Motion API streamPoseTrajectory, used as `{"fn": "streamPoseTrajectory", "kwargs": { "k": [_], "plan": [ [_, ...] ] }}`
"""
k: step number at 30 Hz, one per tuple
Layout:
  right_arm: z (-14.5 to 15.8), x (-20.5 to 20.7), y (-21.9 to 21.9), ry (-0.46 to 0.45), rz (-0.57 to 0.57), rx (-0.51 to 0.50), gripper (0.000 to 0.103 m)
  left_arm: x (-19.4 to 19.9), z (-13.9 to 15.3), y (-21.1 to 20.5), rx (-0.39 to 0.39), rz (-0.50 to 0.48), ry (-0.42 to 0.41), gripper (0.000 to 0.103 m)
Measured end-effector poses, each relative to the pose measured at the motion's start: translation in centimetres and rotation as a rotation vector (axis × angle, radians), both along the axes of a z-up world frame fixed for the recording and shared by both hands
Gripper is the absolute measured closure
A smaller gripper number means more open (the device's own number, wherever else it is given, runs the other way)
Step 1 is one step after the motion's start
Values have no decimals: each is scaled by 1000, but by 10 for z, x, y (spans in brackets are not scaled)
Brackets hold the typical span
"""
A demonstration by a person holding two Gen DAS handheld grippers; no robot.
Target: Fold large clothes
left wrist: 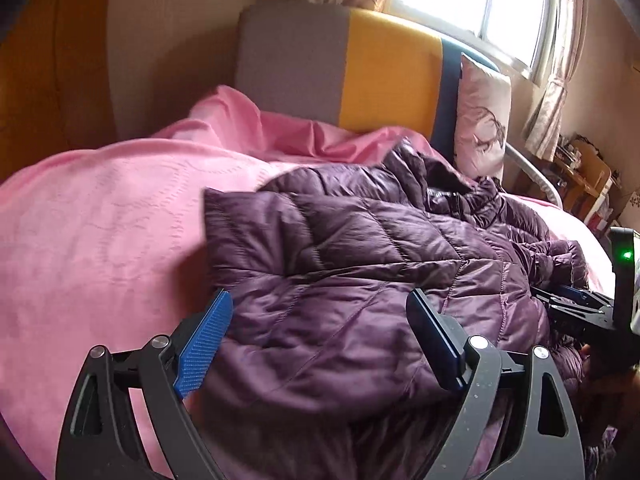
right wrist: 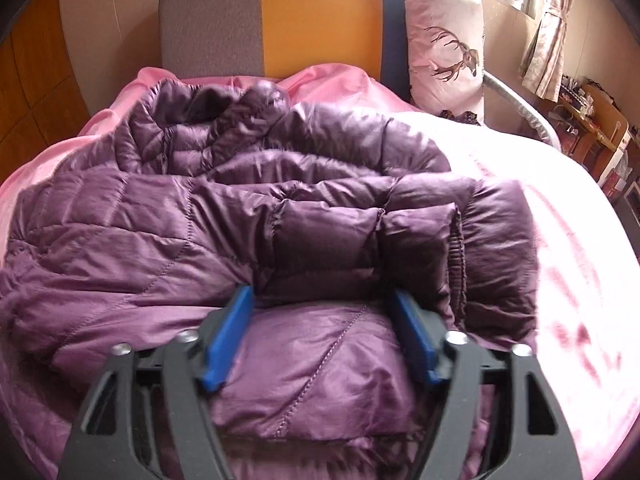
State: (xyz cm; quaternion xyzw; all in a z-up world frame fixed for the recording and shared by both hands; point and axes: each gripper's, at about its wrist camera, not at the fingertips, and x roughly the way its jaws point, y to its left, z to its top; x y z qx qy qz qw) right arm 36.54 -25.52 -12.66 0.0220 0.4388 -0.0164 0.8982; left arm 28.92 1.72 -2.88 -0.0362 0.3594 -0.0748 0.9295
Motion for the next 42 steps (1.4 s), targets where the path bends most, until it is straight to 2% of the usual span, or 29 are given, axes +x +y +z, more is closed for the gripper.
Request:
{"fn": "streamPoseTrajectory", "kwargs": {
  "k": [5,10,12,15,17,19,22,27,31,34,36,42],
  "plan": [
    [26,-18,-1,-82,4,54,20,-14,17,14,-10,0,-49,16],
    [27,3,4,-73,16,57,20,7,22,-8,-16,-62,-54,16],
    [18,16,4,-49,8,37,19,22,17,-17,-11,-72,-34,16],
    [0,27,7,-32,4,11,15,51,-3,-19,-26,-51,53,16],
    [-13,27,10,-44,17,1,15,66,-26,-20,-8,-50,120,15],
    [-19,29,11,-47,11,-3,15,68,-45,-22,0,-63,116,15],
    [-23,30,13,-45,11,-2,15,71,-50,-20,-22,-53,108,14],
    [-24,29,12,-47,12,6,15,69,-47,-23,2,-45,111,14],
    [-22,28,7,-55,11,18,14,43,-23,-28,70,21,91,13],
    [-16,26,11,-57,11,-12,12,8,2,-29,81,24,24,10],
    [-9,19,13,-41,2,-38,5,-18,19,-28,91,28,-27,7],
    [19,-32,12,-72,10,45,2,-72,42,-17,41,37,-84,6]
  ]
}}
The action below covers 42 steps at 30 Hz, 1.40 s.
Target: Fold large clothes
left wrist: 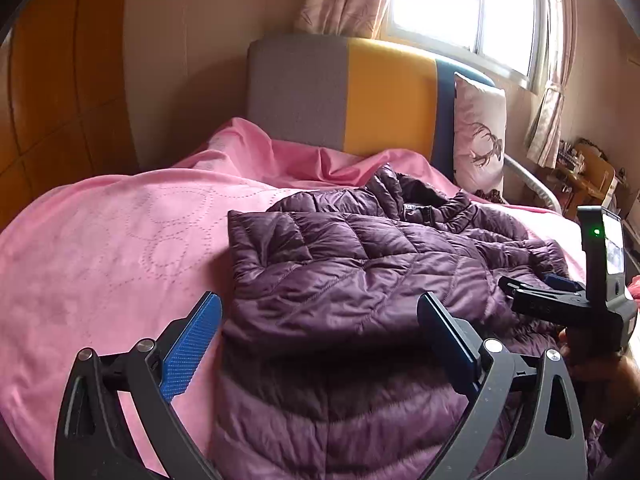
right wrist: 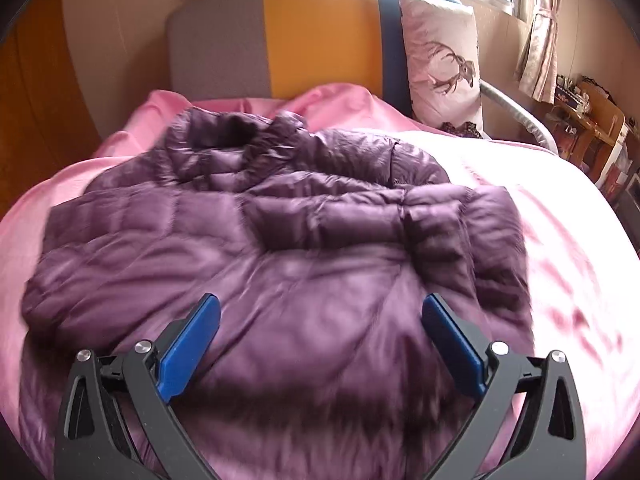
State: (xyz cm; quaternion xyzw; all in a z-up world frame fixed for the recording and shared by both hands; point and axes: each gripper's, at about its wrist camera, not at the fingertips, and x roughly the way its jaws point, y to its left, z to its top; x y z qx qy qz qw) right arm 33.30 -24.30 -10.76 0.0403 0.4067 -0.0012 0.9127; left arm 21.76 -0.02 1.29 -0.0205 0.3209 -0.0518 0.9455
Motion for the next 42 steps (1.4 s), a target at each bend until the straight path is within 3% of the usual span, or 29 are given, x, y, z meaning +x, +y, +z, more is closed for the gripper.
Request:
{"fn": "streamPoseTrajectory", "kwargs": {
  "k": [8,13,24,32,34,39,42],
  "plan": [
    [-10,-65,-3,113,-18,125,2,-50,-3,6,-10,-6,5,6],
    [-18,-104,-3,123,-29,155,2,-73,-11,11,-26,-7,19,6],
    [-17,-158,-12,103,2,115,2,-101,-36,19,-13,-3,74,6],
    [-6,-186,-45,66,-41,98,2,-121,-61,37,-20,6,150,6],
    [-7,-193,-59,76,-66,94,2,-130,-68,49,-39,8,176,6],
    [-21,-222,-93,128,-100,131,2,-158,-84,87,-194,-25,270,6],
    [-31,-243,-102,165,-86,187,2,-181,-91,100,-244,-69,301,14]
  ]
}}
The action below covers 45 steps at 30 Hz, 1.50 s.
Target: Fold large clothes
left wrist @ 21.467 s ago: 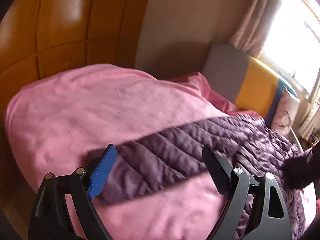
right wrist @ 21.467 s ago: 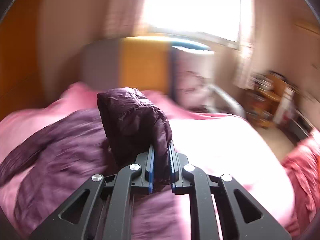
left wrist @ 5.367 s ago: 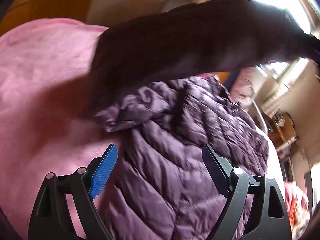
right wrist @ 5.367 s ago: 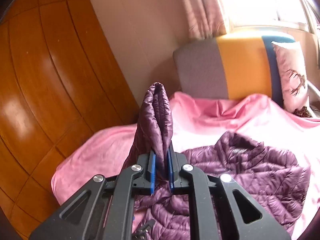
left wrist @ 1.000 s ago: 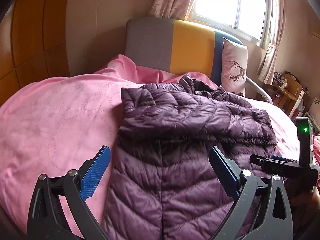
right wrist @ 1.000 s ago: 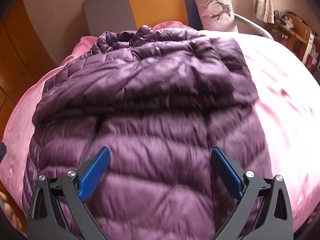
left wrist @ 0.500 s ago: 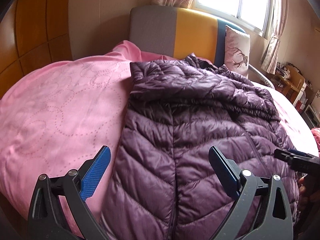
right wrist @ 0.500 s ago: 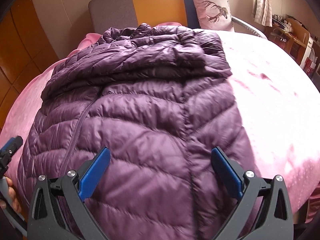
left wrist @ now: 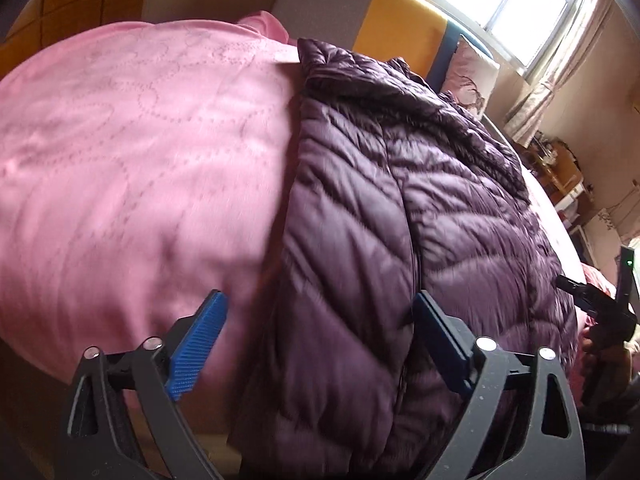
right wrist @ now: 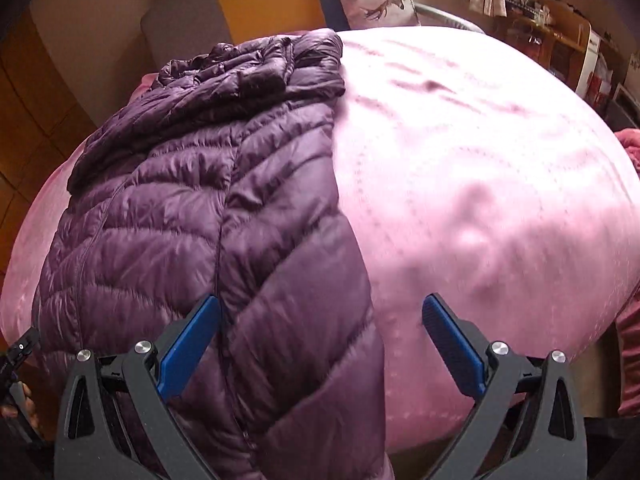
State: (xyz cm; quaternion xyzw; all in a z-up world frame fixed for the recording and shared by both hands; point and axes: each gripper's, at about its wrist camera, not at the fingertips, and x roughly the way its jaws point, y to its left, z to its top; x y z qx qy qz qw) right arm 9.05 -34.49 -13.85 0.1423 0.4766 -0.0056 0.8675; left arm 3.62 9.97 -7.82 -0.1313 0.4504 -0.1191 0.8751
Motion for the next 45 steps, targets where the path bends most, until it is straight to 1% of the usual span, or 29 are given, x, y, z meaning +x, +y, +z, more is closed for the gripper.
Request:
{"fn": "streamPoseTrajectory", "kwargs": {
  "k": [2,5,7,8,9,10,11,12,13,14,15,16,17,20,23,25,29,31,34,35,36,37,38,39,40,41,42,44,45],
  "plan": [
    [-7,-14,-1,25,19,53,2,-8,-3,1,-21,-35,16,20],
    [-17,-31,5,67,66,107,4,-16,-15,0,-49,-75,65,20],
    [-19,-41,12,82,102,105,12,-20,-19,-3,-66,-91,79,20],
    [-18,-44,17,92,119,98,24,-21,-20,-5,-65,-104,83,25],
    [-17,-49,20,100,142,98,46,-22,-19,-8,-54,-116,84,31],
    [-14,-51,22,103,168,114,59,-23,-19,-9,-50,-127,83,42],
    [-9,-52,25,104,195,133,78,-24,-17,-10,-56,-143,79,61],
    [0,-54,29,93,223,132,83,-26,-13,-12,-70,-176,74,70],
    [9,-54,33,73,248,125,84,-27,-10,-13,-76,-197,70,83],
    [19,-53,35,49,272,142,86,-28,-4,-13,-97,-220,63,89],
    [30,-53,35,19,288,176,88,-27,1,-13,-125,-227,57,90],
    [40,-52,34,-8,293,198,89,-26,8,-7,-178,-232,47,93],
    [51,-50,31,-37,293,223,90,-24,20,1,-253,-233,15,94],
    [80,-41,16,-140,265,325,91,-18,50,21,-403,-224,-80,95],
    [100,-16,0,-223,196,417,91,-5,70,26,-437,-205,-141,95],
    [107,7,-7,-245,159,429,91,9,80,26,-465,-208,-176,95],
    [110,53,-21,-250,104,456,91,52,91,17,-519,-220,-201,95],
    [109,77,-28,-234,69,468,91,78,94,16,-507,-198,-192,95],
    [106,114,-34,-205,40,465,89,124,95,12,-487,-138,-163,95],
    [104,125,-34,-192,32,460,81,140,95,8,-468,-130,-152,95],
    [102,137,-35,-179,21,472,63,151,95,7,-452,-115,-142,94],
    [100,146,-37,-172,13,499,52,164,94,5,-429,-84,-114,84],
    [98,152,-39,-175,6,527,28,171,91,7,-420,-68,-98,66],
    [98,155,-43,-187,-4,567,8,180,91,8,-417,-38,-85,42],
    [98,156,-46,-208,-10,597,5,183,91,11,-435,-25,-89,30],
    [101,154,-49,-234,-11,610,3,184,90,17,-485,-17,-103,15],
    [103,146,-50,-253,-9,607,2,183,89,21,-501,-4,-111,11],
    [103,134,-52,-269,-6,579,2,180,87,32,-491,25,-120,11],
    [99,127,-53,-256,-3,551,2,179,81,38,-491,34,-115,11]
  ]
}}
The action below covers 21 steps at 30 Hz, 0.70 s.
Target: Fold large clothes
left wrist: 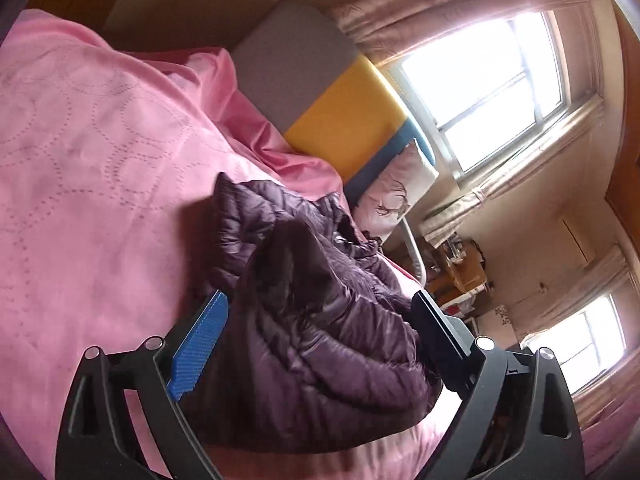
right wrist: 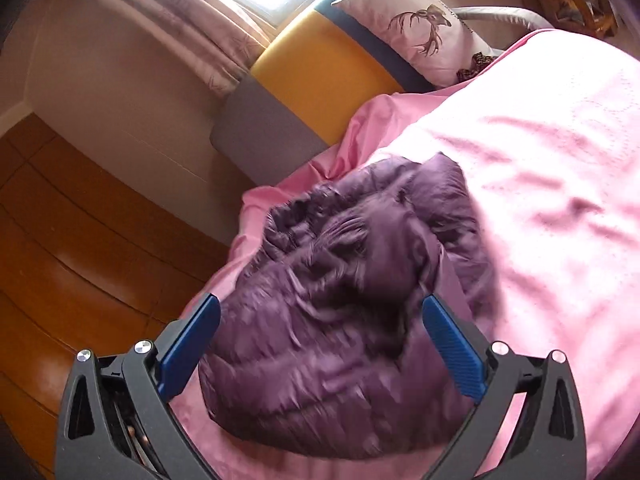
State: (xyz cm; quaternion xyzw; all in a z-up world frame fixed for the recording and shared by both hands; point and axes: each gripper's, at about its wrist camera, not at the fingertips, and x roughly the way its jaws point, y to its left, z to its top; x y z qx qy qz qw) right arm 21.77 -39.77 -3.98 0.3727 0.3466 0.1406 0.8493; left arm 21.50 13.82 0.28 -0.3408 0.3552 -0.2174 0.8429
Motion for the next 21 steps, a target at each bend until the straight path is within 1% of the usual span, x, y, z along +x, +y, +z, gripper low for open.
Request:
{"fn": "streamPoseTrajectory", "kwargs": {
  "k": [2,3,5,6,7,8,9,10,11,12,13,14,15,17,19,21],
  "plan": [
    [-13,-13,1,35,-7,-67,2,-4,-15,6,17,9,28,11],
    [-23,-20,2,61,-13,-100,2,-7,-26,5,47,0,49,11],
    [-42,-24,7,111,-18,-148,2,-12,-46,-3,70,-37,83,12],
    [-52,-24,11,135,-20,-173,6,-14,-58,-9,66,-62,104,12],
    [-58,-21,14,152,-18,-184,12,-16,-67,-15,62,-80,119,12],
    [-63,-18,17,169,-14,-189,28,-15,-73,-21,61,-96,129,19],
    [-68,-14,20,189,-14,-192,38,-14,-79,-29,67,-121,137,33],
    [-70,-11,21,200,-26,-194,44,-14,-82,-35,87,-133,139,42],
    [-69,-11,21,202,-34,-184,53,-15,-83,-41,120,-138,134,63],
    [-68,-12,20,206,-40,-166,62,-16,-82,-43,134,-143,125,72],
    [-65,-15,19,204,-41,-156,67,-18,-80,-44,144,-143,114,85],
    [-60,-20,18,192,-34,-154,75,-22,-77,-43,146,-144,103,91],
    [-57,-24,17,183,-24,-152,80,-26,-74,-41,143,-146,91,94],
    [-50,-36,18,169,9,-151,83,-38,-70,-36,135,-153,79,95],
    [-43,-53,21,167,53,-173,84,-49,-70,-31,129,-165,72,96],
    [-36,-71,20,164,88,-187,84,-64,-67,-28,140,-181,69,96]
  ]
}}
